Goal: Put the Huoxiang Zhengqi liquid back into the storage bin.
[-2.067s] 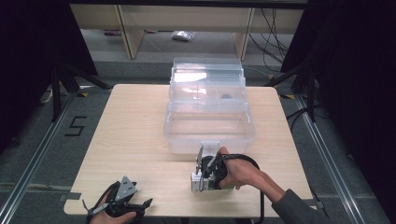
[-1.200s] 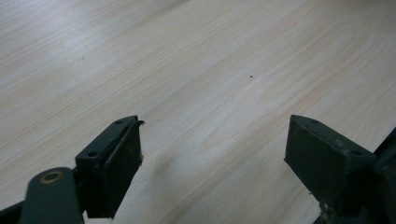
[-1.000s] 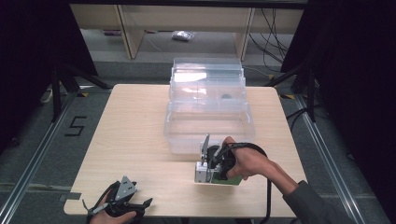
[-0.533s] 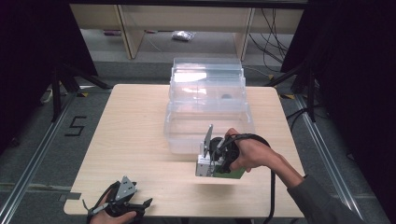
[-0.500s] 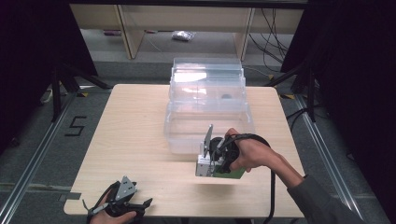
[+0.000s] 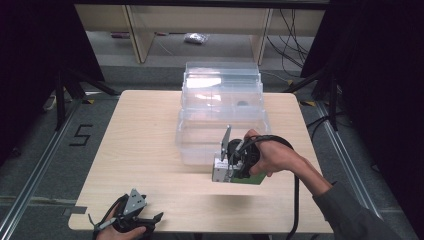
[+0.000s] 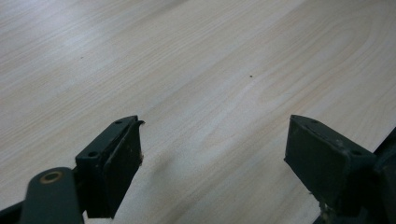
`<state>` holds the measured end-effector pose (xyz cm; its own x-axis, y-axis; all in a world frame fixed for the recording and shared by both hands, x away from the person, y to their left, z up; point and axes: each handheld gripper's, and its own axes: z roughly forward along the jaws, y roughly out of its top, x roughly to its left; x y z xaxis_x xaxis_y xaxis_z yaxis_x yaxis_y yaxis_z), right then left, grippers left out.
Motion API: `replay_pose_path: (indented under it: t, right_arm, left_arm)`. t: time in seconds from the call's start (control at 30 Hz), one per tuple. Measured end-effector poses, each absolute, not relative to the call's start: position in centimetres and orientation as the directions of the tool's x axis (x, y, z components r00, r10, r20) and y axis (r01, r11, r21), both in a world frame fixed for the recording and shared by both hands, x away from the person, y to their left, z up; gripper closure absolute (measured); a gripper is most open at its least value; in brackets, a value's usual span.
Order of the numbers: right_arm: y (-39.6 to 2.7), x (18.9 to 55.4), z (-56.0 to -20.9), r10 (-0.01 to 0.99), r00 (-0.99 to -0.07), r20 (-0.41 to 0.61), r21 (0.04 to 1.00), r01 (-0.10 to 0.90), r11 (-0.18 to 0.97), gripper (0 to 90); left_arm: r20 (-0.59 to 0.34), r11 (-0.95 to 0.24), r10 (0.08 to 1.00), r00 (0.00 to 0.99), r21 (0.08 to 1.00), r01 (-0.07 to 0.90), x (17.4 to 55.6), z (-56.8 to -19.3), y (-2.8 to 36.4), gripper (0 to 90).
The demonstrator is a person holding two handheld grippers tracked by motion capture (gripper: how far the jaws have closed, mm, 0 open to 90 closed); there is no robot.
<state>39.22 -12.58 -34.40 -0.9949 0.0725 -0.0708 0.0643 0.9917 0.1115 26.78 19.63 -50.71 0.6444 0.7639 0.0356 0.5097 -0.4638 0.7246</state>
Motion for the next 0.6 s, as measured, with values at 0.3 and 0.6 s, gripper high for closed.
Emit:
replay_pose_path:
  t: [0.3, 0.6]
  right_arm:
    - [-12.9, 39.9, -32.7, 0.066, -0.994, -0.090, 0.116, 0.055, 0.992, 64.4]
    - [-13.6, 40.9, -31.6, 0.076, -0.993, -0.087, 0.126, 0.065, 0.990, 64.4]
  left_arm:
    - [0.031, -0.463, 0.763, 0.646, 0.724, 0.512, 26.7, -50.7, 19.6, 18.1]
    - [0.028, -0.469, 0.757, 0.653, 0.719, 0.513, 26.7, -50.7, 19.6, 18.1]
